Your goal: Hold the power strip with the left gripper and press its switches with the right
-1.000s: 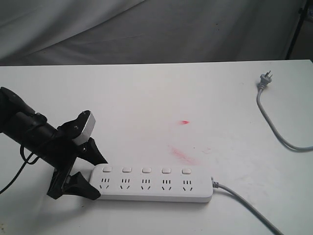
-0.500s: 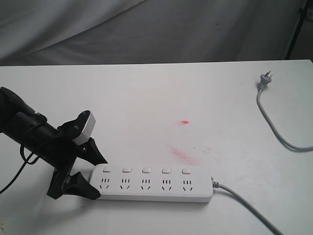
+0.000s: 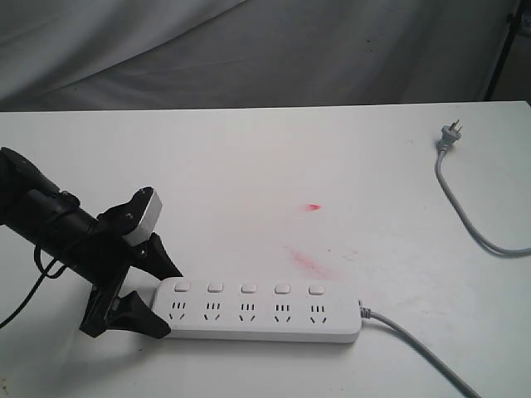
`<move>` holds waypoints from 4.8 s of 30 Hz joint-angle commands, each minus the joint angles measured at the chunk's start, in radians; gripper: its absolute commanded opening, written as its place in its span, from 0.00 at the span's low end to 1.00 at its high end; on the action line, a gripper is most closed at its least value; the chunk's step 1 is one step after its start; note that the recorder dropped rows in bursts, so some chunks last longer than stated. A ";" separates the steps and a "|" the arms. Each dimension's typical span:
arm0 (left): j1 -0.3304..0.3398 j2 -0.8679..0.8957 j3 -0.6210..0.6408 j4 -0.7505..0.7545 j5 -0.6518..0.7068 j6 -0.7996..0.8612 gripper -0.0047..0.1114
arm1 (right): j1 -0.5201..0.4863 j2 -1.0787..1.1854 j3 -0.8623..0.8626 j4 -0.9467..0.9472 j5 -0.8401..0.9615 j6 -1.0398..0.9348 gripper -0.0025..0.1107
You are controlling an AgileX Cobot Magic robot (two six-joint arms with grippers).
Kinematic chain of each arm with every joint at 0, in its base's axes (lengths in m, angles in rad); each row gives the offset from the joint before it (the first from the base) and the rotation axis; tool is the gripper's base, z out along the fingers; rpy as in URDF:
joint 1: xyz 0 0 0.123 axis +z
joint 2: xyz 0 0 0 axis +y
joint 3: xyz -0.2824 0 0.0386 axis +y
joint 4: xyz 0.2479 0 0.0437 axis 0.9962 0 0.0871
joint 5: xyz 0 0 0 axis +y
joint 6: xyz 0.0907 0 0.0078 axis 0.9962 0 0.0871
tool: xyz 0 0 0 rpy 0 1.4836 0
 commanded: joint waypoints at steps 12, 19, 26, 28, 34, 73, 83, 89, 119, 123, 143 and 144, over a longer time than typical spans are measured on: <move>-0.007 0.002 -0.005 -0.015 -0.012 0.003 0.43 | 0.001 -0.003 0.004 -0.008 -0.091 -0.006 0.02; -0.007 0.002 -0.005 -0.015 -0.012 0.003 0.43 | 0.001 -0.003 0.004 -0.008 -0.380 -0.006 0.02; -0.007 0.002 -0.005 -0.015 -0.012 0.003 0.43 | 0.001 -0.003 0.004 -0.004 -0.685 -0.006 0.02; -0.007 0.002 -0.005 -0.015 -0.012 0.003 0.43 | 0.001 -0.003 0.004 -0.004 -0.749 -0.006 0.02; -0.007 0.002 -0.005 -0.015 -0.012 0.003 0.43 | 0.001 -0.003 0.004 -0.004 -0.801 -0.006 0.02; -0.007 0.002 -0.005 -0.015 -0.012 0.003 0.43 | 0.001 0.526 -0.659 -0.041 -0.249 0.194 0.02; -0.007 0.002 -0.005 -0.015 -0.012 0.003 0.43 | 0.001 0.767 -0.949 -0.041 -0.206 0.157 0.02; -0.007 0.002 -0.005 -0.015 -0.012 0.003 0.43 | 0.001 0.889 -1.106 -0.041 -0.012 -0.028 0.02; -0.007 0.002 -0.005 -0.015 -0.012 0.003 0.43 | 0.001 1.425 -1.219 0.796 0.663 -1.473 0.02; -0.007 0.002 -0.005 -0.015 -0.012 0.003 0.43 | 0.001 1.437 -1.219 0.888 0.723 -1.582 0.02; -0.007 0.002 -0.005 -0.015 -0.012 0.003 0.43 | 0.040 1.730 -1.219 0.952 0.661 -1.720 0.12; -0.007 0.002 -0.005 -0.015 -0.012 0.003 0.43 | 0.048 1.732 -1.219 0.949 0.632 -1.720 0.17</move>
